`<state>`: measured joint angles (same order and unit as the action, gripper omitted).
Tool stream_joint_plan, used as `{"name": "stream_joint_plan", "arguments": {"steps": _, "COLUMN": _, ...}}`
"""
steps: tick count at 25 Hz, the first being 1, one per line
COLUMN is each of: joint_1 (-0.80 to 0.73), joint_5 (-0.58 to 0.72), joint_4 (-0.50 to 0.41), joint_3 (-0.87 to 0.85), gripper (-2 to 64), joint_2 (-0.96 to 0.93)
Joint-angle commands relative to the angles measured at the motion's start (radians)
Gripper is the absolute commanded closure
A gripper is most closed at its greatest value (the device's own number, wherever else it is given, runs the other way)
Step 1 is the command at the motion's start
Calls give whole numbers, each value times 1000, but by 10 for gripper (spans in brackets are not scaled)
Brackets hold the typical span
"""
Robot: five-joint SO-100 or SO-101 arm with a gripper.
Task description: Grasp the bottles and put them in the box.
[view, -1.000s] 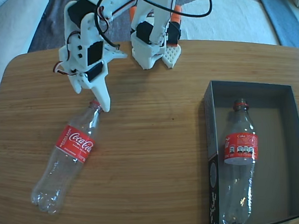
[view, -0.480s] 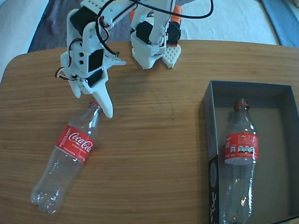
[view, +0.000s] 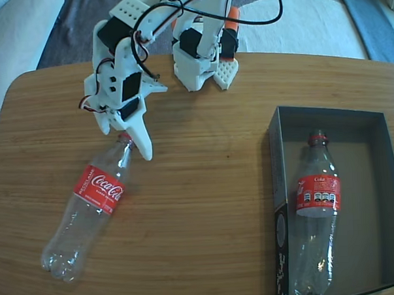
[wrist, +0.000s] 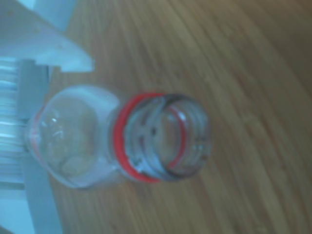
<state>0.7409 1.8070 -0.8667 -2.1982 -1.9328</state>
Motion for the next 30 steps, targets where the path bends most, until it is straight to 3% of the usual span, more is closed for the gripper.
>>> {"name": "stream_joint_plan", "arguments": {"steps": 1, "joint_1": -9, "joint_5": 8, "joint_4": 43, "joint_3": -5, "gripper": 102, "joint_2": -8}}
{"name": "stream_joint_plan", "arguments": {"steps": 11, "joint_1": -9, "joint_5": 9, "joint_4": 187, "joint_3": -112, "gripper": 102, "joint_2": -6}}
{"name": "stream_joint_plan", "arguments": {"steps": 20, "joint_1": -8, "joint_5": 2, "joint_4": 209, "joint_3": -110, "gripper": 102, "joint_2": 58}}
{"name": "stream_joint_plan", "arguments": {"steps": 24, "joint_1": -8, "joint_5": 5, "joint_4": 276, "joint_3": -104, "gripper": 102, "joint_2": 94}}
{"name": "stream_joint_plan", "arguments": {"steps": 30, "joint_1": -6, "joint_5": 5, "joint_4": 291, "joint_3": -81, "gripper": 102, "joint_2": 126}}
